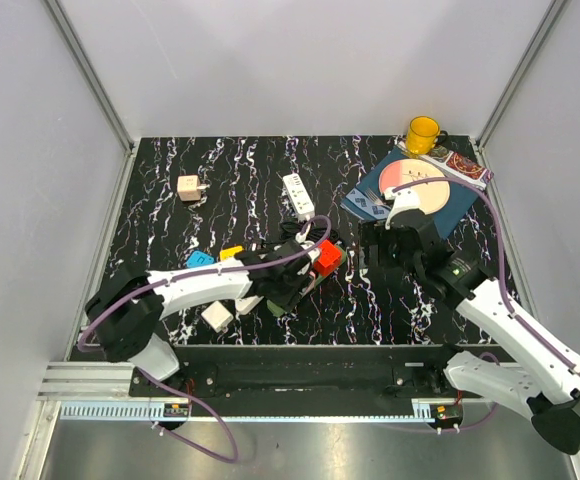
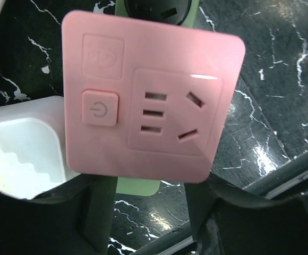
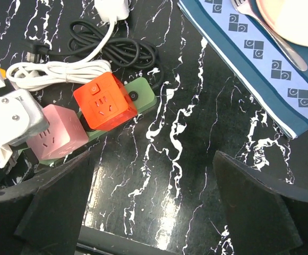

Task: Insert the plug
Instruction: Press the plug into the socket.

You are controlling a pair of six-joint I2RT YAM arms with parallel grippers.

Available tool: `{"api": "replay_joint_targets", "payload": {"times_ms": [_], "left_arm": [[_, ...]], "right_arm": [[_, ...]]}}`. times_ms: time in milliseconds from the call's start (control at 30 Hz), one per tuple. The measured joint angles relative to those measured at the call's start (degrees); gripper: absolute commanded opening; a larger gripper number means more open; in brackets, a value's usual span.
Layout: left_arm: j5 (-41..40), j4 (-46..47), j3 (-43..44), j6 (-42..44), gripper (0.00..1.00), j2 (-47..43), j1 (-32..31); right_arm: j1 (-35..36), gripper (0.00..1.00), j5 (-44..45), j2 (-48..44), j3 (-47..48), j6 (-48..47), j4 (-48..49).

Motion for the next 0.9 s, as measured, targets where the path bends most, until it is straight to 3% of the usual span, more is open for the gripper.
{"api": "replay_joint_targets", "payload": {"times_ms": [100, 367, 533, 667, 900], "left_arm": [[-1.84, -3.48, 3.21, 0.26, 0.42, 2.69, -0.85], [1.77, -13.14, 17.07, -1.2, 0.4, 13.16, -4.04], [6.01, -9.53, 26.08, -2.6, 0.48, 19.34, -7.04], [5.75, -1.01, 27.32, -3.17, 0.65, 20.09, -7.02], [-0.66, 5.9, 15.26, -4.44, 0.8, 7.17, -6.91]], "right_arm": [[-0.17, 0.97, 1.09, -0.83, -0.28, -0.22, 0.0], [-0.26, 0.97, 4.87, -6.4, -1.22, -0.26, 0.57], [-0.26, 0.96, 6.69, -9.9, -1.92, -0.52, 0.66], [-0.33, 0.96, 6.4, -10.58, -1.97, -1.46, 0.7], [-0.37, 0.96, 2.45, -5.84, -1.66, -3.34, 0.68]]}}
